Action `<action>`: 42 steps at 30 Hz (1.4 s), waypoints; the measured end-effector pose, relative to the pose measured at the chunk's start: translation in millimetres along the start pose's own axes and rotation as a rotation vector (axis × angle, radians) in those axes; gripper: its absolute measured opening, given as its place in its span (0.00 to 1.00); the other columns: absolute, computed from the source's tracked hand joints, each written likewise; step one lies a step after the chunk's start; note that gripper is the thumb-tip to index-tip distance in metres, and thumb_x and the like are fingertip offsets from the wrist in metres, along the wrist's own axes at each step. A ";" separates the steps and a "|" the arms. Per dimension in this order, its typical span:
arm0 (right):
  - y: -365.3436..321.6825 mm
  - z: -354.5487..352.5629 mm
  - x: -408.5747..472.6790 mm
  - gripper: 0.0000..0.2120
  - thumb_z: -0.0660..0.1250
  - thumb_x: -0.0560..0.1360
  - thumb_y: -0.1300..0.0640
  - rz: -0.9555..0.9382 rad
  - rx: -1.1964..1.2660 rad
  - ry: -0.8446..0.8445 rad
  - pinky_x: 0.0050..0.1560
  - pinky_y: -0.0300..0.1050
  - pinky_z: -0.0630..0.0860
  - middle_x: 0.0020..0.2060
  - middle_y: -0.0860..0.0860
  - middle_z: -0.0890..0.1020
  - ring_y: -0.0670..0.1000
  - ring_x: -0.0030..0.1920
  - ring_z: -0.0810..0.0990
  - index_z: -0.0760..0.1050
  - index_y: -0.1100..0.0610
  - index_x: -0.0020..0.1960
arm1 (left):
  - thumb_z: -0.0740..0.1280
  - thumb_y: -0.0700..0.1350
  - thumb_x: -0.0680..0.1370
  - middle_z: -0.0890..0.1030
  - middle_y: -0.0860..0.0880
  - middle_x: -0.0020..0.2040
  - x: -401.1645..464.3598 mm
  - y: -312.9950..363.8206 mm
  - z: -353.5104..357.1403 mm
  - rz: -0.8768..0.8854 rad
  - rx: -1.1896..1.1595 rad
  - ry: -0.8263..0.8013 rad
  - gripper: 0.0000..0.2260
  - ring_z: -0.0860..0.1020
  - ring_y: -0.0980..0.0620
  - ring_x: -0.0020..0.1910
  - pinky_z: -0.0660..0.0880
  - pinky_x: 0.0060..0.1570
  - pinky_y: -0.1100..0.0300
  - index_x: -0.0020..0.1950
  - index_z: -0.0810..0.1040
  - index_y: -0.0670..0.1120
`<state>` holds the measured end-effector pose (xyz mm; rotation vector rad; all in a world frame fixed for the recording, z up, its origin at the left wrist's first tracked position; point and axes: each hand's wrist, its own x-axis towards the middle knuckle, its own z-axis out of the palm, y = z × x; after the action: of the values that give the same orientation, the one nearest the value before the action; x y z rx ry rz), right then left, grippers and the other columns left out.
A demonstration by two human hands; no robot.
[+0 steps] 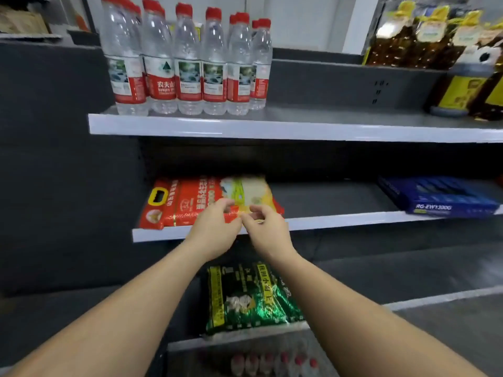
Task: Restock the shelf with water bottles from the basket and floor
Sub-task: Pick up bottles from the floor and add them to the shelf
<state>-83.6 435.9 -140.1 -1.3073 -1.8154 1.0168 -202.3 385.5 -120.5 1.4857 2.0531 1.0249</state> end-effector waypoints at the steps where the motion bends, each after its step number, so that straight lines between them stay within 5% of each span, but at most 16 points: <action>1: 17.3 4.9 -5.2 0.19 0.66 0.76 0.47 0.040 -0.017 -0.010 0.49 0.42 0.71 0.48 0.45 0.79 0.49 0.53 0.78 0.76 0.53 0.64 | 0.64 0.47 0.78 0.74 0.49 0.67 -5.4 -12.3 13.5 -0.032 -0.007 -0.023 0.21 0.73 0.49 0.62 0.73 0.56 0.55 0.71 0.69 0.51; 7: 137.4 33.5 -40.3 0.19 0.67 0.75 0.47 0.239 -0.141 -0.107 0.53 0.45 0.73 0.53 0.51 0.84 0.54 0.55 0.80 0.77 0.55 0.63 | 0.64 0.48 0.78 0.74 0.50 0.66 -39.2 -92.1 108.3 -0.235 -0.042 -0.169 0.21 0.74 0.55 0.52 0.69 0.44 0.64 0.71 0.68 0.51; 11: 227.0 49.0 -65.5 0.18 0.67 0.76 0.49 0.361 -0.201 -0.204 0.52 0.43 0.72 0.55 0.54 0.84 0.56 0.58 0.80 0.77 0.58 0.62 | 0.64 0.48 0.78 0.74 0.49 0.68 -67.6 -148.2 181.6 -0.387 -0.021 -0.249 0.22 0.75 0.50 0.61 0.69 0.51 0.63 0.72 0.68 0.50; 15: 311.0 60.7 -81.7 0.13 0.66 0.74 0.53 0.460 -0.281 -0.299 0.49 0.47 0.74 0.51 0.58 0.85 0.61 0.55 0.81 0.80 0.57 0.56 | 0.63 0.47 0.77 0.76 0.50 0.66 -91.1 -203.9 252.6 -0.495 -0.009 -0.296 0.21 0.78 0.54 0.53 0.71 0.45 0.63 0.70 0.70 0.52; 19: 385.1 77.5 -80.3 0.15 0.67 0.75 0.48 0.461 -0.324 -0.346 0.51 0.48 0.76 0.52 0.58 0.85 0.60 0.54 0.82 0.79 0.55 0.57 | 0.65 0.48 0.76 0.79 0.48 0.63 -98.4 -255.3 312.1 -0.567 0.005 -0.287 0.20 0.78 0.47 0.58 0.74 0.55 0.57 0.69 0.71 0.50; 24: 465.4 104.3 -56.8 0.16 0.68 0.74 0.49 0.430 -0.410 -0.371 0.53 0.48 0.78 0.53 0.55 0.85 0.59 0.55 0.82 0.79 0.52 0.59 | 0.67 0.46 0.75 0.82 0.44 0.57 -116.3 -324.6 377.8 -0.583 0.051 -0.318 0.13 0.79 0.43 0.56 0.72 0.50 0.58 0.60 0.77 0.47; 29: 542.0 136.2 -29.7 0.17 0.68 0.72 0.48 0.362 -0.510 -0.432 0.47 0.41 0.71 0.58 0.54 0.83 0.57 0.55 0.82 0.79 0.49 0.60 | 0.64 0.46 0.77 0.75 0.45 0.68 -139.2 -400.6 450.2 -0.695 0.078 -0.447 0.22 0.75 0.47 0.65 0.70 0.57 0.61 0.71 0.70 0.47; 33: 594.2 159.9 -18.8 0.16 0.69 0.72 0.51 0.254 -0.613 -0.457 0.53 0.45 0.76 0.57 0.55 0.83 0.58 0.55 0.82 0.79 0.50 0.60 | 0.64 0.47 0.77 0.74 0.45 0.68 -144.5 -455.8 505.5 -0.756 0.075 -0.516 0.23 0.74 0.48 0.65 0.70 0.57 0.61 0.71 0.69 0.47; 37: 638.4 180.7 -9.8 0.17 0.69 0.72 0.50 0.229 -0.674 -0.485 0.49 0.43 0.75 0.56 0.54 0.84 0.57 0.54 0.82 0.79 0.49 0.60 | 0.64 0.47 0.76 0.76 0.44 0.65 -126.8 -498.7 543.3 -0.716 0.116 -0.457 0.23 0.75 0.46 0.63 0.71 0.57 0.57 0.71 0.69 0.46; 42: 674.7 208.4 0.3 0.19 0.69 0.71 0.49 0.268 -0.656 -0.500 0.46 0.41 0.75 0.58 0.52 0.82 0.56 0.51 0.82 0.78 0.47 0.61 | 0.65 0.45 0.74 0.79 0.42 0.55 -88.9 -535.4 561.7 -0.627 0.155 -0.262 0.16 0.78 0.43 0.54 0.71 0.45 0.56 0.61 0.74 0.44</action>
<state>31.8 523.9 -831.2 -1.8394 -2.5451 0.9812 -123.6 397.1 -897.5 0.8691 2.2110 0.4094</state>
